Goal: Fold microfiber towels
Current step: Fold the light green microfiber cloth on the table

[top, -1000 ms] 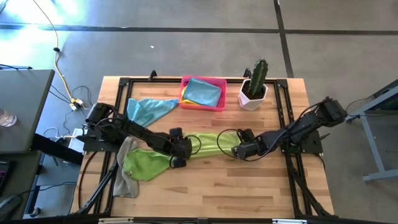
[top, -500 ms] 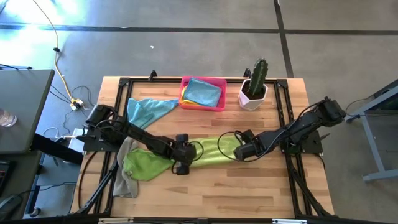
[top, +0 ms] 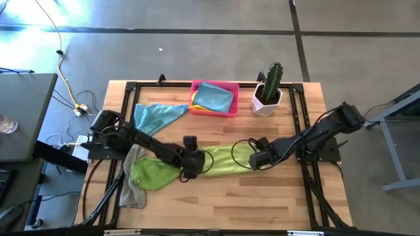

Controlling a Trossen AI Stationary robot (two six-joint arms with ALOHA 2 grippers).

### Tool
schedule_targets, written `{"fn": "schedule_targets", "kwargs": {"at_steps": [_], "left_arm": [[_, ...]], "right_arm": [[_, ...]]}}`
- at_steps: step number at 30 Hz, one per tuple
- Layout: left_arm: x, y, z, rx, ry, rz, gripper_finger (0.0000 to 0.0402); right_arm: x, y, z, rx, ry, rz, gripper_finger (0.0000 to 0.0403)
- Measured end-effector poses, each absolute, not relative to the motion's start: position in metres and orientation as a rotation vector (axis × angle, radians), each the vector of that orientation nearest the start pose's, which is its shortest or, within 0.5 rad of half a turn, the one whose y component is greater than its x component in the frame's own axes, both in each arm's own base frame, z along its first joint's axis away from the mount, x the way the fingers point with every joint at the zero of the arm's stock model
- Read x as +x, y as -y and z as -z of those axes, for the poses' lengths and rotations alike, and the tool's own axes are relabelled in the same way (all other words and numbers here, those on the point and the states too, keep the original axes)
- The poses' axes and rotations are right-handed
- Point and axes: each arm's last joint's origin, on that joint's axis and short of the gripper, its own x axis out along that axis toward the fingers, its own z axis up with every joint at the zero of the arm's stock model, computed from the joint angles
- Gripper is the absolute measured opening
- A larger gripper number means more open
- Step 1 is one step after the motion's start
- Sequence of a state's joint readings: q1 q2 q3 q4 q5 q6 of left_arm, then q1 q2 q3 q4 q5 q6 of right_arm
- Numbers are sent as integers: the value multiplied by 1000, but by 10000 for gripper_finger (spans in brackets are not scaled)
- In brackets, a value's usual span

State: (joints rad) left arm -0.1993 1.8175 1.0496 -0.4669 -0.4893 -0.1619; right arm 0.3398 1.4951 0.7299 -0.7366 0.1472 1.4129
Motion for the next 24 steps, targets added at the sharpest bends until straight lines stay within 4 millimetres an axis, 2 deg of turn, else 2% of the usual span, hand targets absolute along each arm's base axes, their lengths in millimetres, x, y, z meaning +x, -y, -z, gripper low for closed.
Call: {"fn": "schedule_targets", "kwargs": {"at_steps": [7, 11, 18, 24], "left_arm": [[318, 48, -140, 195, -1225, -425, 196], [318, 48, -140, 182, -1220, -436, 196], [319, 48, -140, 153, -1208, -458, 196], [319, 48, -141, 133, -1199, -471, 196]], "right_arm": [[212, -72, -175, 699, -1374, 948, 0], [217, -75, -195, 745, -1390, 968, 0], [248, -85, -211, 854, -1248, 854, 0], [289, -97, -201, 773, -1284, 830, 0]]}}
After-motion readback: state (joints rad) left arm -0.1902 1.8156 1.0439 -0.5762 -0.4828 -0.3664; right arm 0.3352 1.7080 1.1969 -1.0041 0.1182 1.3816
